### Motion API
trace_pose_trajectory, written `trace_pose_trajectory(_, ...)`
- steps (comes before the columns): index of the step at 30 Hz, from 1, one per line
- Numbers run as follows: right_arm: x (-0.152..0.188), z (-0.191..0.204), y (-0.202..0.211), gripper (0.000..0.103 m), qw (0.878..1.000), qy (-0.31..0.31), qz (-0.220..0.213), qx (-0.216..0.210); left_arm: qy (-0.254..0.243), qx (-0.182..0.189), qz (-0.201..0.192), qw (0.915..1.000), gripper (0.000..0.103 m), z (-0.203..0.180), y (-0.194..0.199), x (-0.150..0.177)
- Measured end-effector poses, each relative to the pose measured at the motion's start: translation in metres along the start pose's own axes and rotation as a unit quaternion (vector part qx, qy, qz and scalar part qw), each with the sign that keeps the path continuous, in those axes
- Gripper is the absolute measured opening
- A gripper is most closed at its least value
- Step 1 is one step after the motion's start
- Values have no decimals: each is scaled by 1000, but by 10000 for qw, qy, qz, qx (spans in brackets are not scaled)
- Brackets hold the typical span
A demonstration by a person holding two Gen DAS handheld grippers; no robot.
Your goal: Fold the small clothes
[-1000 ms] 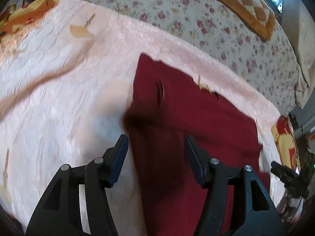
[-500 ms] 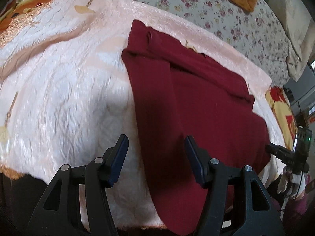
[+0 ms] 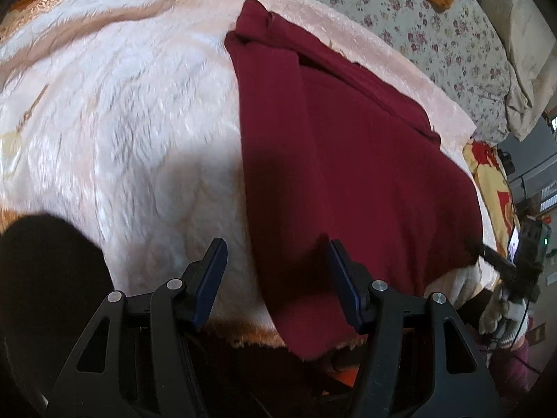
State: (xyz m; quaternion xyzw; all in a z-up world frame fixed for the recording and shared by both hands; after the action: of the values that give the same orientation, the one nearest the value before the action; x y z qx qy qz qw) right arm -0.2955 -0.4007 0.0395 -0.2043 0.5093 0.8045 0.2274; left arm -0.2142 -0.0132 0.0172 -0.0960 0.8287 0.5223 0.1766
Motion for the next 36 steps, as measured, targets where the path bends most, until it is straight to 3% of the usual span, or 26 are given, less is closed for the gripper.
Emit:
trace_pose_trajectory(5, 1, -2, -5, 16, 9996, -179, -138, -183, -111, -41, 305, 9995, 59, -7, -6, 22)
trace_pose_trajectory(9, -2, -2, -11, 46, 9991, -239, -61, -337, -261, -79, 527, 9982, 59, -15, -17, 36)
trace_pose_trajectory(12, -3, 1, -18, 46, 9995, -104, 22, -309, -355, -194, 485, 9980, 59, -18, -19, 38)
trace_pose_trajectory(14, -6, 3, -21, 44, 9996, -34, 4, -272, -346, -171, 470, 9981, 59, -19, -19, 38)
trace_pose_trajectory(15, -7, 3, -22, 37, 9996, -48, -36, -286, -357, -146, 445, 9983, 53, -19, -17, 39)
trace_pose_trajectory(16, -9, 3, -22, 30, 9995, -74, -52, -311, -377, -119, 430, 9983, 34, -18, -15, 39)
trace_pose_trajectory(19, -9, 10, -17, 15, 9995, 45, -91, -305, -430, -67, 367, 9984, 9, -16, -9, 37)
trace_pose_trajectory(26, 8, 38, 5, 11, 9963, 145, 101, -845, -490, 388, 269, 9977, 5, -6, 32, 32)
trace_pose_trajectory(32, 41, 58, 2, 11, 9903, 123, 532, -1275, -229, 48, 170, 9996, 5, 29, 45, 31)
trace_pose_trajectory(36, 55, 56, -15, 11, 9900, 51, 793, -1167, -231, 32, 204, 9995, 5, 28, 38, 34)
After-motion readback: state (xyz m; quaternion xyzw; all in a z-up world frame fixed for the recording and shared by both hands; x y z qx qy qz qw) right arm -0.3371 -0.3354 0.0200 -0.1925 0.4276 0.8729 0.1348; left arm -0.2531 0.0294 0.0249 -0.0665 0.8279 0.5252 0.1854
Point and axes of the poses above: each gripper's, at about its wrist camera, not at the fingertips, and y roughly against the way its jaws point, z to its left, x to its underside, the point moved 3 cm from there along -y, roughly the way its jaws point, and after that the axes turned 3 degrees about -z, right-handed, at the moved point
